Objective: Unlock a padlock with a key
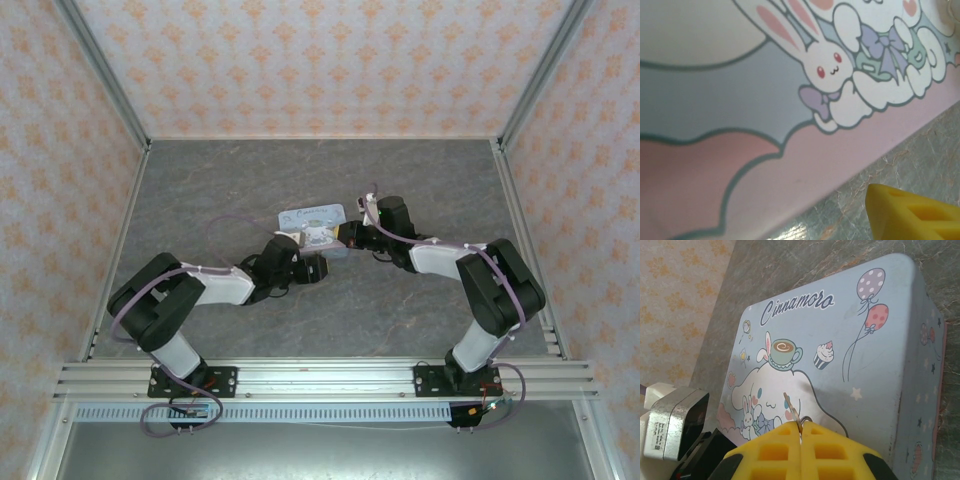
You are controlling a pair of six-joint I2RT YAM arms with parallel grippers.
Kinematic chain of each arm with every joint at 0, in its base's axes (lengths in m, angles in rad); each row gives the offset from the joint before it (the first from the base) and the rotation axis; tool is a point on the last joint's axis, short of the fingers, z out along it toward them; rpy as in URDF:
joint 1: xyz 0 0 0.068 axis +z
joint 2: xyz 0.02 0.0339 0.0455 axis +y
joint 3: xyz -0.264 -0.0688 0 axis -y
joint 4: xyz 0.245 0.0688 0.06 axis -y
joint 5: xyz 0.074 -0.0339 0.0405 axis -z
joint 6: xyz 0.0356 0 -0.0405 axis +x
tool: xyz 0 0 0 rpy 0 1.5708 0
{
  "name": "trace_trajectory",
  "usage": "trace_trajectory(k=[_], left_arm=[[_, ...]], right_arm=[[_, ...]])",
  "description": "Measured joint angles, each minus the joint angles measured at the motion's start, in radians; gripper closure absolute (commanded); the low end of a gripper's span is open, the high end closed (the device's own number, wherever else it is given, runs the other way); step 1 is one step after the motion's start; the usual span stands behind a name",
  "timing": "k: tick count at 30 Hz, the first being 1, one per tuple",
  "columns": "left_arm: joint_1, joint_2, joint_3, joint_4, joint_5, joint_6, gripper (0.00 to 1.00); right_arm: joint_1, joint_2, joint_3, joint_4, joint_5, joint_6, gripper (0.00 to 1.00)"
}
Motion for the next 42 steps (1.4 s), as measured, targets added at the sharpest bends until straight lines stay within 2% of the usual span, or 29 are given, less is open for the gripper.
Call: trace_trajectory(k=[11,19,32,39,42], left_arm=[[0.005,0.035,0.056,-0.013,-0.109,0.029,0.3],[0.039,0.035,0.089,-0.037,-0.127,0.069,0.31],[0.039,0.099,0.087,0.022,-0.072,0.1,0.4],[0.039,0.117,0.089,0.048,-0.072,0.154,0.45],[0.039,0.125,0.093,0.048,-0.072,0.187,0.51]], right_arm=[[0.016,-0.013,-0.01,0.0,0.037,0.024,1.0],[0.056,-0.048,-0.043,0.0,0.075,0.064,1.0],[0.064,-0.053,-0.047,0.0,0.093,0.089,1.0],[0.064,-0.053,-0.047,0.0,0.093,0.09,1.0],[0.064,-0.053,-0.047,0.001,0.094,0.09,1.0]])
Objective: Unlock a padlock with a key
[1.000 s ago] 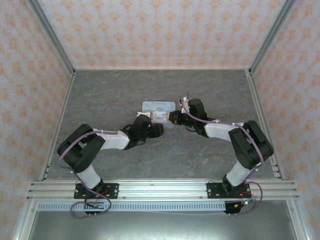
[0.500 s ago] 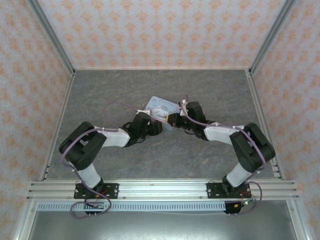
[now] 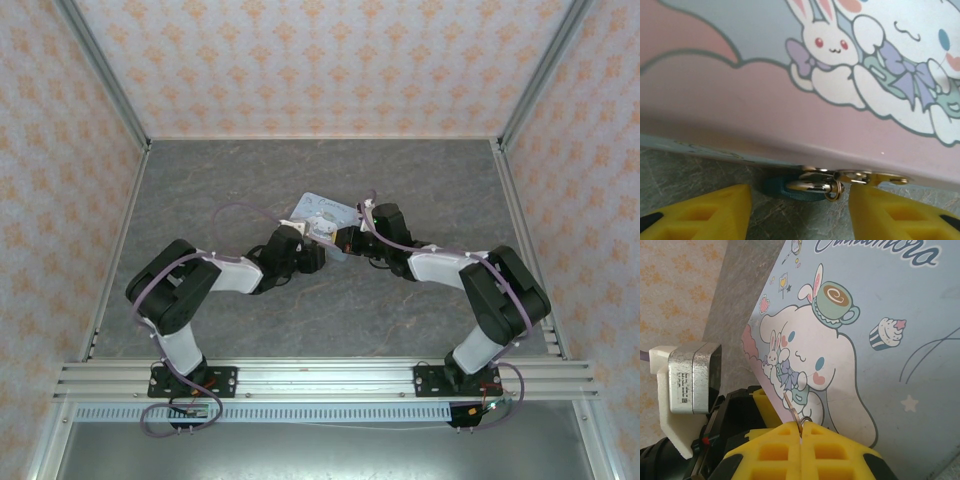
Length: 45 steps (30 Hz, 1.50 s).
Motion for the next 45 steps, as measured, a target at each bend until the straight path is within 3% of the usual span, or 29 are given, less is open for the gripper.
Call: trace_trajectory(k=[24,37,45], left_arm=[[0.006,0.072,0.05,0.051,0.031,0.039,0.77],[0.006,0.036,0.05,0.004,0.045,0.031,0.78],[0.006,-0.057,0.05,-0.103,0.061,-0.065,0.79]], right_arm=[[0.0,0.0,0.0,0.003,0.018,0.0,1.0],[-0.006,-0.021,0.0,0.031,0.017,0.0,1.0],[-0.04,-0.172,-0.05,0.093,0.018,-0.031,1.0]])
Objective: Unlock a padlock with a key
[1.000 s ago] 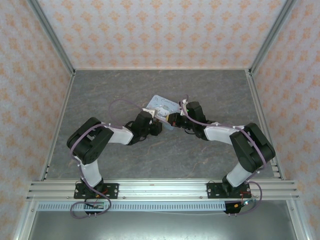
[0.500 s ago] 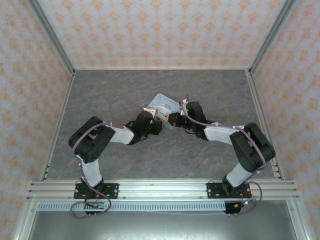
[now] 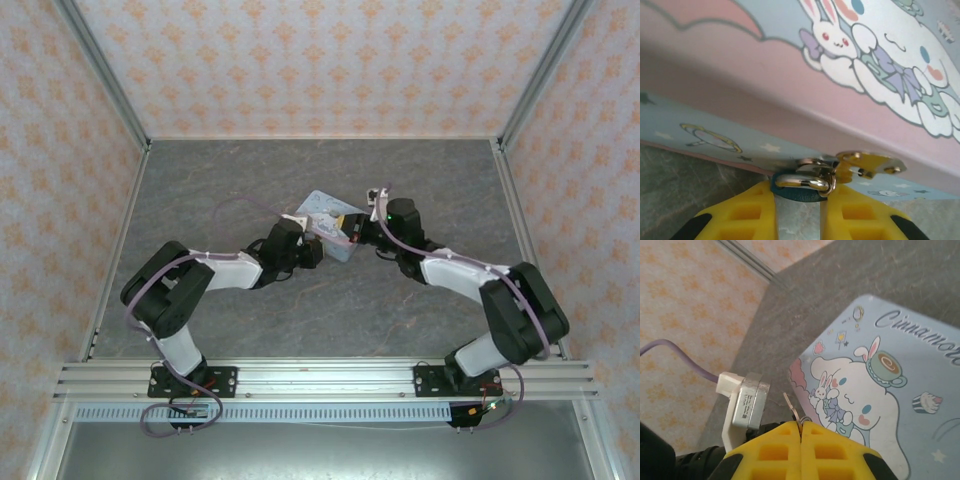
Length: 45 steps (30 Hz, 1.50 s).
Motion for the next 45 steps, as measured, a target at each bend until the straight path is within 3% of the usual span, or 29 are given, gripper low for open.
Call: trace_trajectory(k=[12,19,33,45], left_arm=[[0.0,-0.071,0.061,-0.171,0.077,-0.287,0.82],[0.0,-0.089,0.102,-0.225,0.129,-0.454,0.83],[0.0,-0.131,0.093,-0.203,0.166,-0.716,0.87],[0.0,-0.142,0.09,-0.201,0.172,-0.779,0.88]], right_arm=[[-0.002,-0.222,-0.344,0.116,-0.036,-0.07,1.0],[0.049,-0.264,-0.415,0.203,-0.042,-0.122,1.0],[0.076,-0.047,-0.415,0.435,-0.008,-0.097,1.0],[0.078,0.085,-0.386,0.562,0.023,-0.032,1.0]])
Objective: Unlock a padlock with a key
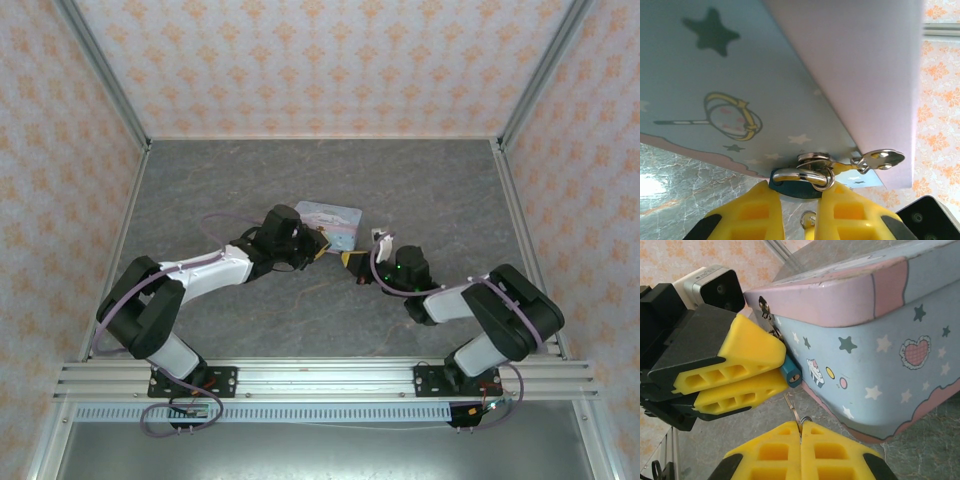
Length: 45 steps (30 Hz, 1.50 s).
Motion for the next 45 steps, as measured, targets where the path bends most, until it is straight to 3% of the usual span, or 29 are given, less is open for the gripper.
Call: trace_trajectory(k=[45], left_arm=[[0.006,-0.011,0.0,-0.009,-0.023,-0.018,0.88]], right_arm=[[0.024,0.172,0.068,0.148,0.006,0.086,1.0]])
